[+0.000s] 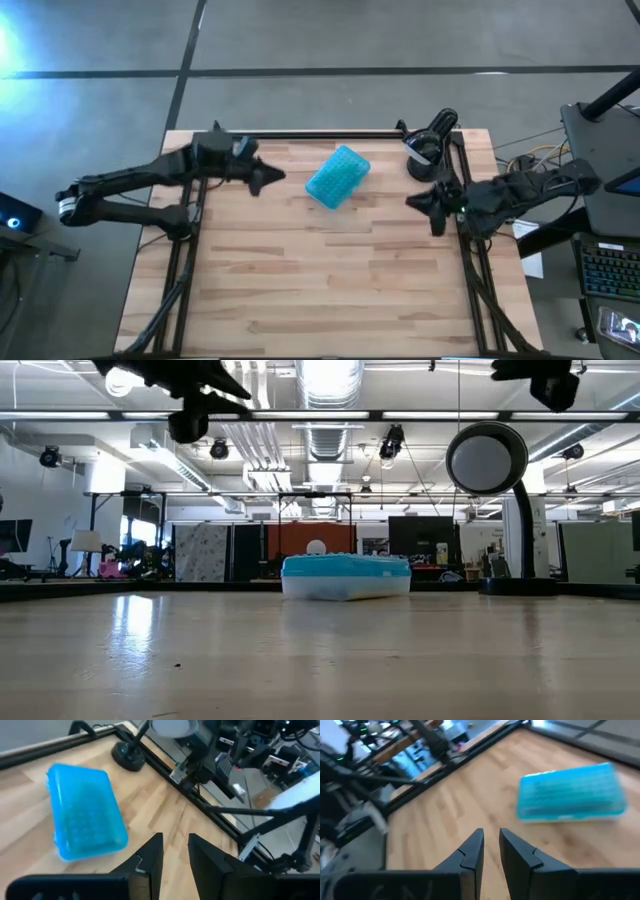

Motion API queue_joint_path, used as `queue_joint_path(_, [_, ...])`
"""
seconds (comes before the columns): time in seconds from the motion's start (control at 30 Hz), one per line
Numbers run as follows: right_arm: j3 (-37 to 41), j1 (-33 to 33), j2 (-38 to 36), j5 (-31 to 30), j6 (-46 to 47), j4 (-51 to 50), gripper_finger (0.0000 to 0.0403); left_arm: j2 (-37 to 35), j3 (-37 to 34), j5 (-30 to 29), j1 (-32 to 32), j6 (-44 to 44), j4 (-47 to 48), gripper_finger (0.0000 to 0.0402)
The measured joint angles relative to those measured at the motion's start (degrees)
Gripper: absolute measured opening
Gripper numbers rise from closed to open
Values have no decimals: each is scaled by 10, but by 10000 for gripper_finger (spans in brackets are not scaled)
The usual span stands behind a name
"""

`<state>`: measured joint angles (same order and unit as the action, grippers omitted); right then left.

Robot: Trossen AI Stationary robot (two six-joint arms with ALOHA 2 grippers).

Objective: Pick & place school supplies into a supply box
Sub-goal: Return to Home Position

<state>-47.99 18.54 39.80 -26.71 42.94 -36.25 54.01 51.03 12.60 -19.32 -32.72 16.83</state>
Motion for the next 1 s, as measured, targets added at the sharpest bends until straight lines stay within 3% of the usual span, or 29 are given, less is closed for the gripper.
queue_joint_path(0.1, [43,53,-6,-23,12,39,54,-44,-73,-36,39,-19,-71,76])
queue_joint_path(0.2, [123,99,-24,-43,-4,166,54,-82,-166,-46,64,-44,-236,76])
queue_joint_path(0.37, [263,79,-114,-19,-27,342,54,-114,-297,-26,55,-75,-459,76])
queue_joint_path(0.47, [301,31,-179,32,-59,389,54,-123,-332,-26,24,-93,-473,76])
queue_joint_path(0.7, [354,-104,-327,130,-73,291,54,-126,-365,33,-72,-95,-475,76])
queue_joint_path(0.83, [384,-141,-393,149,-86,273,54,-136,-365,58,-98,-72,-478,76])
queue_joint_path(1.0, [388,-163,-395,136,-102,241,54,-144,-370,80,-124,-59,-471,76])
